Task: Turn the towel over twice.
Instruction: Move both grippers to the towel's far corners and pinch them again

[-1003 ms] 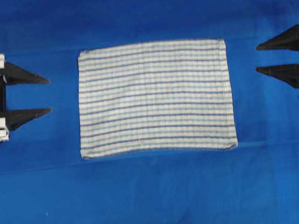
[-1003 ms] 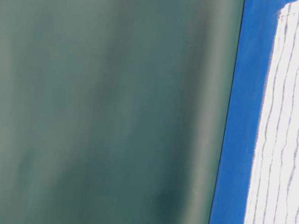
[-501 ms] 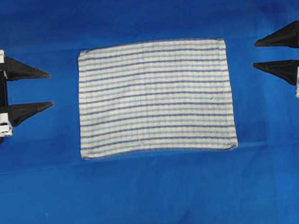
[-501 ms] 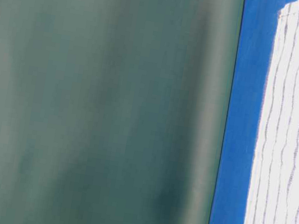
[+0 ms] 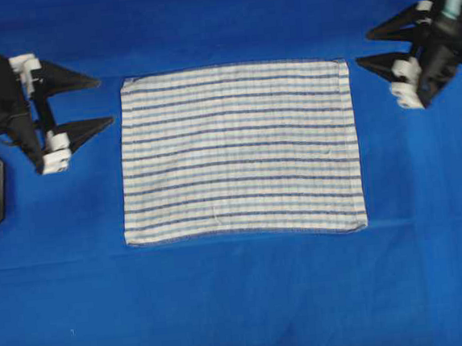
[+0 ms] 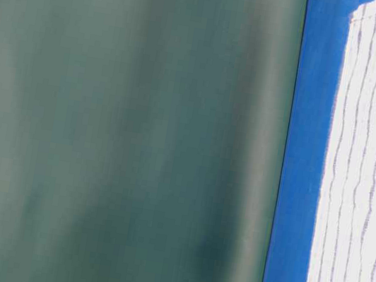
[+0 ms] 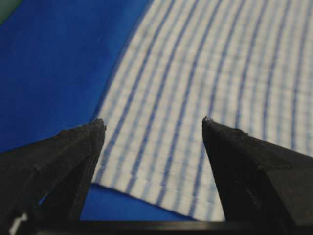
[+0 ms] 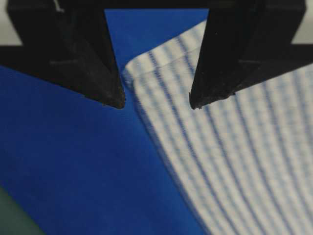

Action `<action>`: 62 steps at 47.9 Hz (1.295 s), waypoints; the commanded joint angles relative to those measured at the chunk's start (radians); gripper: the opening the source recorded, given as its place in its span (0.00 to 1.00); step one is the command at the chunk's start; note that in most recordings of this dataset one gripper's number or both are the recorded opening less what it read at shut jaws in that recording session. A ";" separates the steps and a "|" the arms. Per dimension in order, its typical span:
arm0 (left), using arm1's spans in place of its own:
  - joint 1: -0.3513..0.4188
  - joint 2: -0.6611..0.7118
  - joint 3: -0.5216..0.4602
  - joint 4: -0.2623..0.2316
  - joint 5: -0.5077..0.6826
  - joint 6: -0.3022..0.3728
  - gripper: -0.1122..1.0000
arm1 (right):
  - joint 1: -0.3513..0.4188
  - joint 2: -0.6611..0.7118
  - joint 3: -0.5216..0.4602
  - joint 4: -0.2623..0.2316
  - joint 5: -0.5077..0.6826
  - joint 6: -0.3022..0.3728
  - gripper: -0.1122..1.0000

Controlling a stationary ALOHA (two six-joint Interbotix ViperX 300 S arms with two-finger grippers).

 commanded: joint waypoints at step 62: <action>0.167 0.600 -0.150 0.002 -0.179 0.003 0.15 | -0.084 0.448 -0.144 -0.040 -0.009 -0.015 0.13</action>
